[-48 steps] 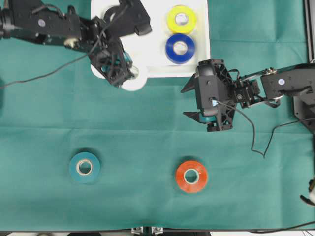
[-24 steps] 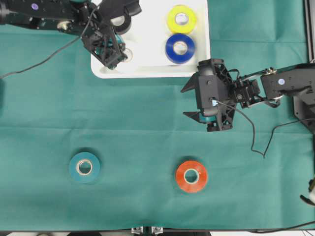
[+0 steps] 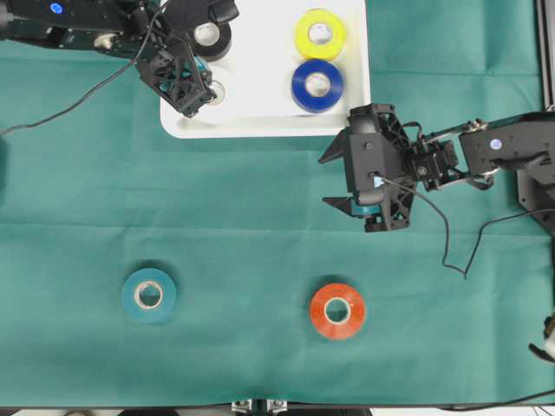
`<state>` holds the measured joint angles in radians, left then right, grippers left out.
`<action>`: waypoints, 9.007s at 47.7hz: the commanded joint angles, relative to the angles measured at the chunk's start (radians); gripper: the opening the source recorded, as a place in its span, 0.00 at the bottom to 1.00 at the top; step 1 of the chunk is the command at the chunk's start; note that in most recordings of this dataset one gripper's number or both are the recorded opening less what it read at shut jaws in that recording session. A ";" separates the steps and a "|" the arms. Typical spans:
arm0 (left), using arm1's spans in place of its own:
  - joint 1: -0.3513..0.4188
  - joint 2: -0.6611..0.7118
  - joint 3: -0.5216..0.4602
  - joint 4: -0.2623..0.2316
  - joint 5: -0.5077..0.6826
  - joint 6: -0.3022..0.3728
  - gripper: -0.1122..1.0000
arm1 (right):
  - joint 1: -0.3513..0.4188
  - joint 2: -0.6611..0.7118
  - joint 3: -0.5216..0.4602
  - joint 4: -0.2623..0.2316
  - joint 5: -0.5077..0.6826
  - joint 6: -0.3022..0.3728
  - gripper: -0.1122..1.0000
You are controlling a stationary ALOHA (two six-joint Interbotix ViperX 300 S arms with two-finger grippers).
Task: Put the tape alternately from left to right into the white case.
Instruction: 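Set the white roll below the black roll and open the left gripper, then withdraw the left gripper and move the right gripper toward the orange roll, then lower the right gripper into the orange roll's hole and grip it, then lift the orange roll and carry it into the tray's top middle, then release the orange roll between black and yellow and withdraw right gripper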
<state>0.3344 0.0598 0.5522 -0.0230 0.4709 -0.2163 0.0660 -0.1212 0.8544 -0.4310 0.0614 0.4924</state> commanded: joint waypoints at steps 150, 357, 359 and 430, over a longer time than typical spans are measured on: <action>-0.437 -0.170 0.187 0.002 -0.153 0.100 0.93 | 0.028 -0.023 -0.031 0.003 -0.008 0.020 0.78; -0.439 -0.163 0.186 0.000 -0.190 0.095 0.93 | -0.127 0.087 -0.319 -0.316 0.350 0.443 0.37; -0.439 -0.163 0.186 0.000 -0.193 0.095 0.93 | -0.149 0.089 -0.324 -0.322 0.345 0.443 0.37; -0.439 -0.164 0.189 0.000 -0.212 0.095 0.93 | -0.517 0.379 -0.446 -0.500 -0.008 0.437 0.37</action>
<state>-0.1012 -0.0905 0.7501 -0.0230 0.2654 -0.1212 -0.4479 0.2761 0.4326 -0.9189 0.0644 0.9311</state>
